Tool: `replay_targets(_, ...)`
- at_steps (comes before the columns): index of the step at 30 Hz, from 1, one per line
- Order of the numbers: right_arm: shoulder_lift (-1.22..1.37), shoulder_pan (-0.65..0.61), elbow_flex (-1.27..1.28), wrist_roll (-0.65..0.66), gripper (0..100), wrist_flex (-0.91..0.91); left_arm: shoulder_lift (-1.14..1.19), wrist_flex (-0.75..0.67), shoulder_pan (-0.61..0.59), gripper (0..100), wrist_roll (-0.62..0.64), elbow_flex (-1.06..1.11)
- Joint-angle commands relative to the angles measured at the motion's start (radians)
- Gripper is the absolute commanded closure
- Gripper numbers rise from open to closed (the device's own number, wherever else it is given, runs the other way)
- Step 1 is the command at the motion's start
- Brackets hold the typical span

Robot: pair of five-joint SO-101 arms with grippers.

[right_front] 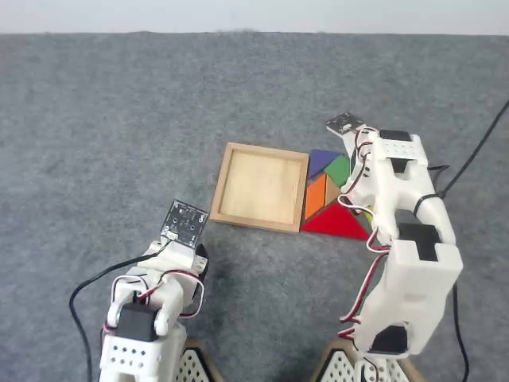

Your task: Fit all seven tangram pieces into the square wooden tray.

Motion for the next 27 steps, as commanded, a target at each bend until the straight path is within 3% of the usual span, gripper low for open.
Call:
replay_targets(1,0.007,0.012,-0.038,0.009,80.7,-0.021,-0.002,0.005,0.002,91,0.006,-0.007)
replay_targets(4,0.005,0.012,-0.038,0.006,88.8,-0.019,-0.002,0.005,0.002,91,0.006,-0.007)
replay_targets(10,-0.036,0.018,-0.058,-0.071,89.0,0.001,-0.002,0.005,0.002,91,0.006,-0.007)
replay_targets(21,-0.337,-0.012,-0.077,-0.077,88.7,0.171,-0.002,0.005,0.002,91,0.006,-0.007)
replay_targets(24,-0.344,-0.024,-0.083,-0.068,87.9,0.117,-0.002,0.005,0.002,91,0.006,-0.007)
replay_targets(27,-0.323,-0.065,-0.077,-0.041,79.4,0.073,-0.002,0.005,0.002,91,0.006,-0.007)
